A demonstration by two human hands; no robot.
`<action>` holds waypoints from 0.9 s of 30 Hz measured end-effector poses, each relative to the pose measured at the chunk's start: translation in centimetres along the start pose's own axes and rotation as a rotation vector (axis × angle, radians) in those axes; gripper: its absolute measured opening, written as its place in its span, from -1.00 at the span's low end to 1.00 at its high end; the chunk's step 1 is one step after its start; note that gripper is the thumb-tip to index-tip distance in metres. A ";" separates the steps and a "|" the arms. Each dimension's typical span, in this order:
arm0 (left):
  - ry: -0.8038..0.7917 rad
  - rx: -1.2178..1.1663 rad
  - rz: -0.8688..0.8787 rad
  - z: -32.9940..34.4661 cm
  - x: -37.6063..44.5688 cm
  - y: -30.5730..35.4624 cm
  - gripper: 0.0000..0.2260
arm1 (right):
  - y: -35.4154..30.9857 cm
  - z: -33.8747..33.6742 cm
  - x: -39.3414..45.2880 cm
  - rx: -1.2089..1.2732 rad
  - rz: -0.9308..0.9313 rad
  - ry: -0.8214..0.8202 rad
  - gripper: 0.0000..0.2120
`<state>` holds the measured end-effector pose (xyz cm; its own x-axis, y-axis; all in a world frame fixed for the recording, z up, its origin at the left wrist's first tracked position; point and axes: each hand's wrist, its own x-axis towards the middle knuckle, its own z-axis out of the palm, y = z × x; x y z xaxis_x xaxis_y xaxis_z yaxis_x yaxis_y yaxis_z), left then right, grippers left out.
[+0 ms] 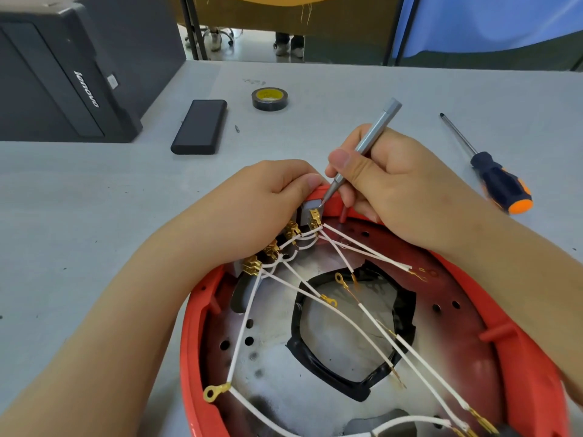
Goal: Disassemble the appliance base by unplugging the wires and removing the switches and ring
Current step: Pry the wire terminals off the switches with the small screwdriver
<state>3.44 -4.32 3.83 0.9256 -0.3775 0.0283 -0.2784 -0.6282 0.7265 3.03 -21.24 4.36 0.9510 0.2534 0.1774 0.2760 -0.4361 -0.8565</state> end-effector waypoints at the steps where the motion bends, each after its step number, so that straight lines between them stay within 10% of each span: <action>1: -0.002 -0.004 0.001 0.0 0.0 0.1 -0.74 | 0.0 0.0 0.0 -0.001 -0.003 -0.003 -0.80; 27: -0.013 0.007 0.006 -0.1 -0.1 0.2 -0.71 | 0.0 0.4 0.0 0.060 -0.049 -0.002 -0.81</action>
<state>3.33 -4.35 4.07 0.9205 -0.3901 0.0238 -0.2858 -0.6303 0.7218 3.02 -20.89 4.16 0.9360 0.2754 0.2190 0.3137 -0.3709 -0.8741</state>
